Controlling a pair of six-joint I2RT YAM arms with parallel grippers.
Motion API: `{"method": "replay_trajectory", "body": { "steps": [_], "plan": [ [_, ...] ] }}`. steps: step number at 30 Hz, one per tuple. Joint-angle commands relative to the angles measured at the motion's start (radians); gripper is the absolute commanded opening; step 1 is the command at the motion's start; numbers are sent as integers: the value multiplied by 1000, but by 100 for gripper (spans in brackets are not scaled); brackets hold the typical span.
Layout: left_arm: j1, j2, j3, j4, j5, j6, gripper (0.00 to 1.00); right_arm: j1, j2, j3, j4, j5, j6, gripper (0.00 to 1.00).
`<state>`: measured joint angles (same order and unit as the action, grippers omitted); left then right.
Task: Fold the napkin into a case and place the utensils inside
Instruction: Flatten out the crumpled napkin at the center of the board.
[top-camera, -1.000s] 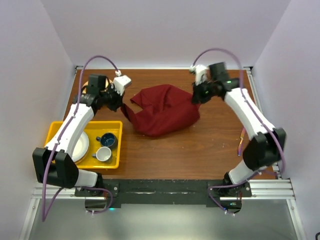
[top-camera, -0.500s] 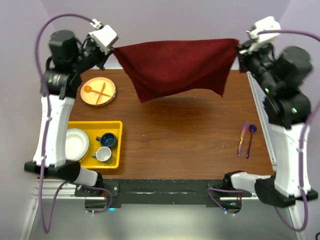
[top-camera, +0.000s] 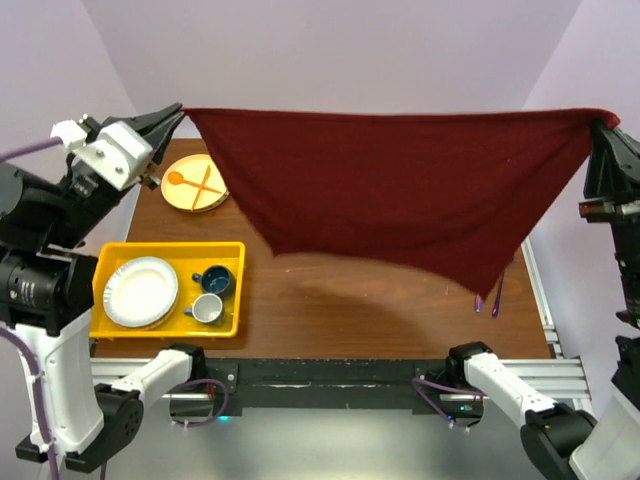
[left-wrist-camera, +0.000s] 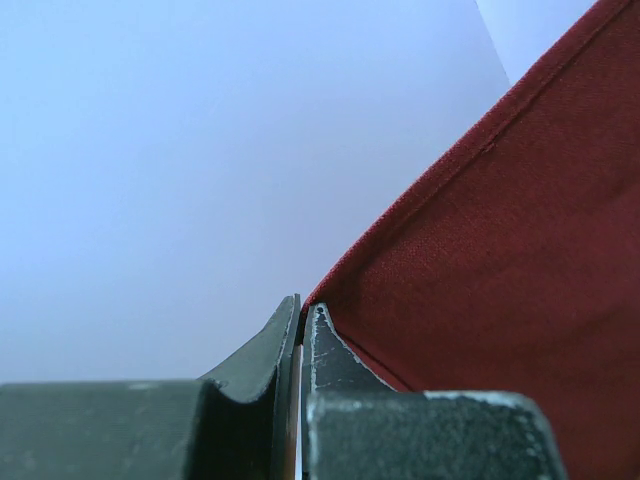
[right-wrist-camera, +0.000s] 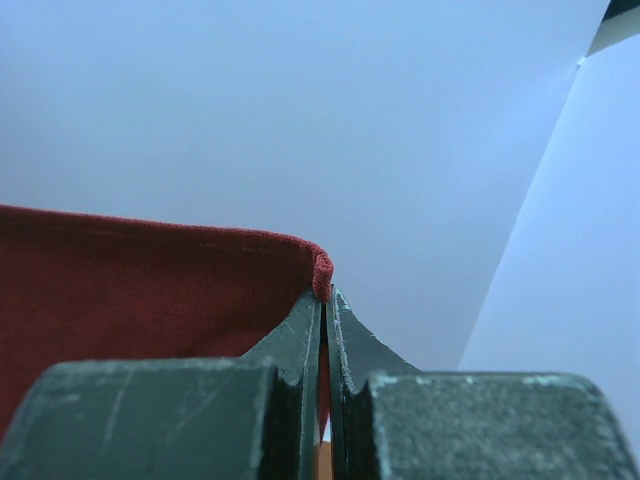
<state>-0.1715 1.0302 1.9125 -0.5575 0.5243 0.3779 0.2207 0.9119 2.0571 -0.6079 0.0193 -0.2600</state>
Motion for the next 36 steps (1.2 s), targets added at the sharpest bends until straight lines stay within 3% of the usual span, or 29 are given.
{"method": "replay_trajectory", "body": {
  "steps": [1,7,13,16,20,23,24,25,28,29,32,36],
  "plan": [
    [3,132,5,2,-62,-65,0,-1,105,-60,-12,91,-4,0],
    [3,318,-18,-27,-153,-85,0,-3,163,-347,117,67,-44,0],
    [3,419,-282,162,-147,-74,0,-1,275,-635,339,61,-77,0],
    [3,517,-391,255,-172,-71,0,-3,402,-710,457,61,-91,0],
    [3,720,-365,356,-184,-99,0,-3,699,-707,554,53,-84,1],
    [3,980,-209,337,-182,-117,0,-1,901,-533,504,95,-62,24],
    [3,1029,-163,324,-190,-117,0,-4,1027,-385,470,117,-55,34],
    [4,1076,-48,300,-199,-119,6,-10,1083,-302,377,126,-50,55],
    [18,1212,156,173,-211,-117,31,-46,1228,-1,190,116,-42,73],
    [23,1223,174,148,-219,-120,45,-52,1249,61,142,111,-54,80],
    [52,1174,163,110,-178,-120,70,-58,1256,192,-45,36,-93,91],
    [55,1087,87,-37,-86,17,73,-53,1201,146,-266,-135,-117,98]
  ]
}}
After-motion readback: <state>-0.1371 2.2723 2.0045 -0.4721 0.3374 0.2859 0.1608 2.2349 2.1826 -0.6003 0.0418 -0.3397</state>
